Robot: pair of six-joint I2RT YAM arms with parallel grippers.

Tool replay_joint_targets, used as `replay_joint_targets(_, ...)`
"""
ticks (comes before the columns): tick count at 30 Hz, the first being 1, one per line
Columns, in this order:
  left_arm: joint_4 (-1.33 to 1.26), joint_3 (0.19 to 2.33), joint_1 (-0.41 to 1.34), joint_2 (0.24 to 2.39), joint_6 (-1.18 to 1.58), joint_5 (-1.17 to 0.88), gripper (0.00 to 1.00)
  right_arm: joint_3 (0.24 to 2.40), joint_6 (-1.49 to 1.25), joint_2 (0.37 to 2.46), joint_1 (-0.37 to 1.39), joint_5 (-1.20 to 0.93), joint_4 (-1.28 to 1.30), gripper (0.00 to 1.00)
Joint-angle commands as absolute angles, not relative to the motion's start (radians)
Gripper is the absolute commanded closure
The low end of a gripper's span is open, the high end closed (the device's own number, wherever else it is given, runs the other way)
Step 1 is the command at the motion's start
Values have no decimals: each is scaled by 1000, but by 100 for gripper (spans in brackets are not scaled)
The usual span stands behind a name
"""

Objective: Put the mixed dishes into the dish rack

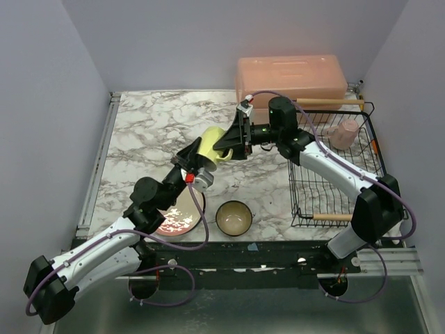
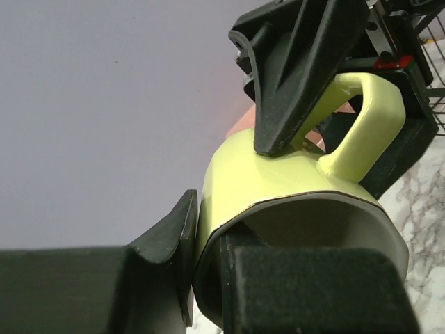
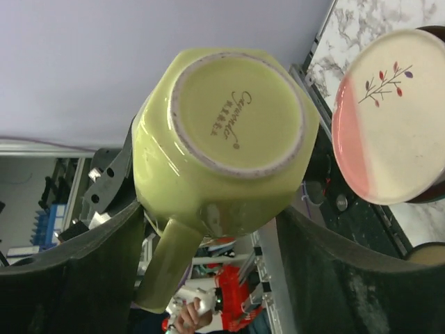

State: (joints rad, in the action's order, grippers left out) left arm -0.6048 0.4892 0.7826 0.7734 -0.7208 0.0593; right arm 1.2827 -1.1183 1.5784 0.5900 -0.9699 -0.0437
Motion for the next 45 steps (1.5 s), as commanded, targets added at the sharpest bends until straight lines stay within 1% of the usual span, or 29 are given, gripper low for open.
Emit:
replay_joint_targets(1,-700,489,794,759,-792,-49,100,1226,-1182,1560,593,-1081,-106,43)
replay_joint_targets(2,-690,485,797,760,-813,-64,100,1214,-1184,1560,594,-1094,-108,55)
replay_joint_targets(3,-683,481,800,761,-828,-71,100,1207,-1183,1559,593,-1102,-109,61)
replay_joint_targets(4,-679,479,802,763,-840,-76,100,1199,-1181,1555,594,-1109,-110,62)
replay_joint_targets(13,-623,482,825,774,-878,-98,100,1160,-1174,1560,595,-1143,-100,61)
replay_joint_targets(24,-581,485,848,793,-914,-105,100,1112,-1243,1567,607,-1195,-244,61)
replay_joint_targets(28,-570,484,860,802,-946,-94,100,1078,-1308,1570,609,-1214,-351,52)
replay_joint_targets(31,-569,482,868,800,-951,-95,100,1074,-1312,1580,609,-1219,-361,53)
replay_joint_targets(32,-568,483,871,799,-953,-95,100,1072,-1309,1580,609,-1216,-361,56)
replay_joint_targets(33,-568,482,873,800,-953,-94,100,1069,-1309,1580,609,-1212,-365,64)
replay_joint_targets(34,-565,485,874,799,-948,-93,100,1066,-1309,1579,609,-1207,-372,81)
replay_joint_targets(35,-559,489,876,798,-937,-93,100,1066,-1306,1576,609,-1200,-371,95)
replay_joint_targets(36,-544,497,877,800,-927,-95,100,1066,-1301,1573,609,-1191,-366,100)
replay_joint_targets(37,-527,507,877,801,-917,-97,100,1071,-1294,1570,609,-1181,-358,100)
replay_joint_targets(38,-513,515,877,802,-909,-98,90,1073,-1284,1567,609,-1173,-349,100)
replay_joint_targets(39,-504,518,877,802,-908,-100,78,1076,-1275,1564,609,-1160,-342,100)
replay_joint_targets(41,-486,520,877,793,-922,-109,47,1078,-1255,1554,609,-1133,-342,100)
replay_joint_targets(43,-475,514,878,778,-942,-115,20,1076,-1243,1543,607,-1093,-349,100)
replay_joint_targets(45,-473,511,879,761,-945,-115,5,1069,-1236,1534,605,-1044,-361,100)
